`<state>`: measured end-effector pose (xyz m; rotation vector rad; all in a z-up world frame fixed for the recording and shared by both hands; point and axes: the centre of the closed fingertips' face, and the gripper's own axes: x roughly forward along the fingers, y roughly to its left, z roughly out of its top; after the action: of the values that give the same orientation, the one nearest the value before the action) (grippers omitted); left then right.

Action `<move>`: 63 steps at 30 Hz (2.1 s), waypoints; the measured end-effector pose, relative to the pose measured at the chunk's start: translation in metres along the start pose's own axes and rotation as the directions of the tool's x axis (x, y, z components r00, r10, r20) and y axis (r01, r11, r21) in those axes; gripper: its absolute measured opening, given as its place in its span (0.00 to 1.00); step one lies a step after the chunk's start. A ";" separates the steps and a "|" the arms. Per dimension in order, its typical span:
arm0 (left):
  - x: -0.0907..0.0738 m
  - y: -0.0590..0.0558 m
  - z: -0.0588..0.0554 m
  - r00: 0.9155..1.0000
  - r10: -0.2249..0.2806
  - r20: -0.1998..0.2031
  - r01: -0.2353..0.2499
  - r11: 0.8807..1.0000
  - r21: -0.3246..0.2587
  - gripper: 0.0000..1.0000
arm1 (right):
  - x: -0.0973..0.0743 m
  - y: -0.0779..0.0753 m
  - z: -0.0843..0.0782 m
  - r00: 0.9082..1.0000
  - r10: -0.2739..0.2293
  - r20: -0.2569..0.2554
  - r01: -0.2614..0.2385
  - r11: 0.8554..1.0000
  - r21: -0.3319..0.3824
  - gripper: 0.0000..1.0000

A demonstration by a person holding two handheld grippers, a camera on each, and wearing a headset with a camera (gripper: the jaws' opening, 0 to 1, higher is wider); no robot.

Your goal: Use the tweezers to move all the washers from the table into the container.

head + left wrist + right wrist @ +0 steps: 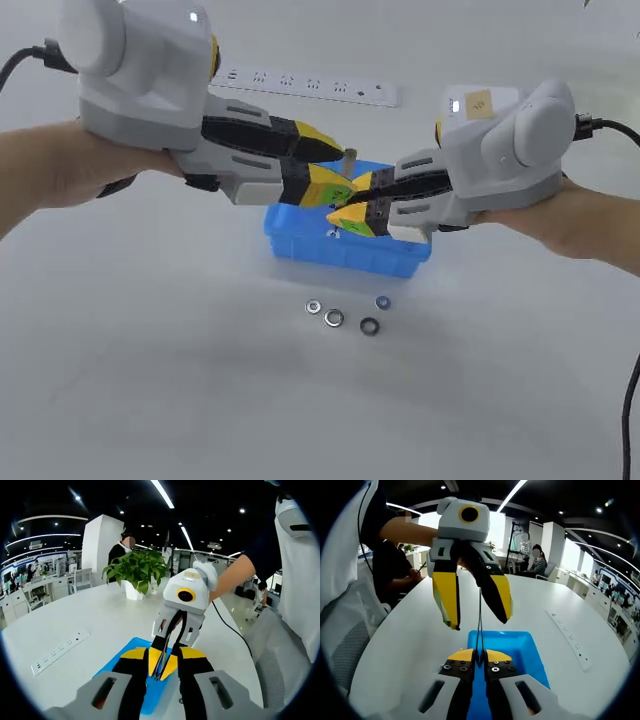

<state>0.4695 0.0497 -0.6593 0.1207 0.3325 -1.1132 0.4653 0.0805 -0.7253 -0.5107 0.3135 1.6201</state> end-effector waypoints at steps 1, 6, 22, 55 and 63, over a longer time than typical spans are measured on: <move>0.000 0.000 0.000 1.000 -0.002 -0.002 0.002 1.000 0.002 0.26 | 0.000 0.000 0.000 1.000 0.001 0.000 -0.001 1.000 0.001 0.07; 0.000 -0.005 0.000 0.999 -0.037 -0.020 0.037 0.999 0.019 0.20 | 0.002 0.001 -0.001 1.000 0.007 0.000 -0.007 1.000 0.003 0.07; 0.001 -0.011 0.000 0.997 -0.063 -0.049 0.070 0.985 0.161 0.05 | 0.003 0.002 -0.004 1.000 0.010 -0.016 -0.010 1.000 -0.011 0.08; -0.006 -0.002 0.030 0.999 -0.008 -0.035 0.016 0.968 0.250 0.05 | -0.054 0.014 0.006 0.983 -0.178 0.031 0.177 0.983 0.051 0.28; -0.009 -0.020 0.040 0.999 -0.023 -0.035 0.032 0.958 0.284 0.05 | -0.078 0.042 0.000 0.980 -0.191 0.057 0.183 0.976 0.121 0.33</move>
<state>0.4560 0.0380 -0.6177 0.3899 0.2006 -1.1834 0.4283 0.0081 -0.6907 -0.3838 0.2975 1.4245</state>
